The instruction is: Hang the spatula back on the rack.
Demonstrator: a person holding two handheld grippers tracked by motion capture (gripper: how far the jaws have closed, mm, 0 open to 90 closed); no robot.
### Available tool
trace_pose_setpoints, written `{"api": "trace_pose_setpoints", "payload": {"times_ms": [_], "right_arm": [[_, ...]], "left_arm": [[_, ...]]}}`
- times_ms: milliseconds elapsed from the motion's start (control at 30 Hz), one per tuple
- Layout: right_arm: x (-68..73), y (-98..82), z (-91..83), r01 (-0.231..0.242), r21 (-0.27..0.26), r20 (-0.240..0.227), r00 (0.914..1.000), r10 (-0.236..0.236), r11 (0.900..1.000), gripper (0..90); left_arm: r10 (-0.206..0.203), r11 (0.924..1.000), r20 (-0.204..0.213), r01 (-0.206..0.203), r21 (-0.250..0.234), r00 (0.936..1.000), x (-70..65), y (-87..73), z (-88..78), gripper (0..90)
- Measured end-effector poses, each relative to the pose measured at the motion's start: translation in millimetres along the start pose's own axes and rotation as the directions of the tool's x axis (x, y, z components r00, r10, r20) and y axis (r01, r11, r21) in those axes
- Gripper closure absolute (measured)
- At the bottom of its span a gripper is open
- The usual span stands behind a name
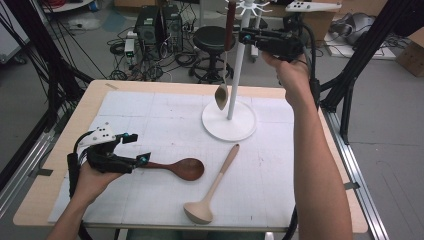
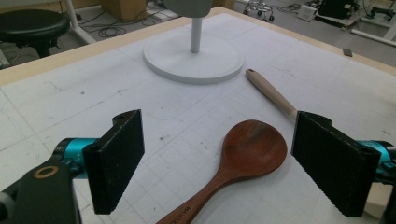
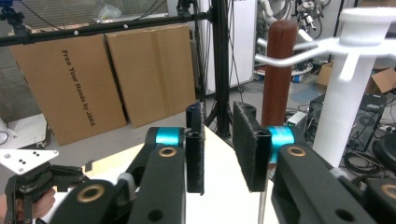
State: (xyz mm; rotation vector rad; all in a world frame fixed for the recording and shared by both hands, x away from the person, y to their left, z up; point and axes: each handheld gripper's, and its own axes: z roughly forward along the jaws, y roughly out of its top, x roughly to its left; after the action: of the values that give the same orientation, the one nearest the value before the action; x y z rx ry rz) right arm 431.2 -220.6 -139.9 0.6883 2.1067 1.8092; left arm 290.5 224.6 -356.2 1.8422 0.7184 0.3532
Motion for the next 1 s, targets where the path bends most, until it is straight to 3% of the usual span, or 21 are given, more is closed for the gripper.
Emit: {"api": "trace_pose_setpoints", "payload": {"times_ms": [467,1000], "right_arm": [[7.8,-26.7,-4.0,-0.022,0.015,-0.013,0.9997,0.022,1.000,61.7],[11.8,-45.8,-8.6,-0.028,0.037,-0.027,0.9992,0.029,0.999,58.6]], "left_arm": [[-0.001,1.0000,-0.001,0.001,0.002,1.0000,-0.2,-0.2,-0.8,17.9],[-0.002,1.0000,0.001,0.002,0.001,1.0000,0.1,-0.5,-0.5,17.9]]}}
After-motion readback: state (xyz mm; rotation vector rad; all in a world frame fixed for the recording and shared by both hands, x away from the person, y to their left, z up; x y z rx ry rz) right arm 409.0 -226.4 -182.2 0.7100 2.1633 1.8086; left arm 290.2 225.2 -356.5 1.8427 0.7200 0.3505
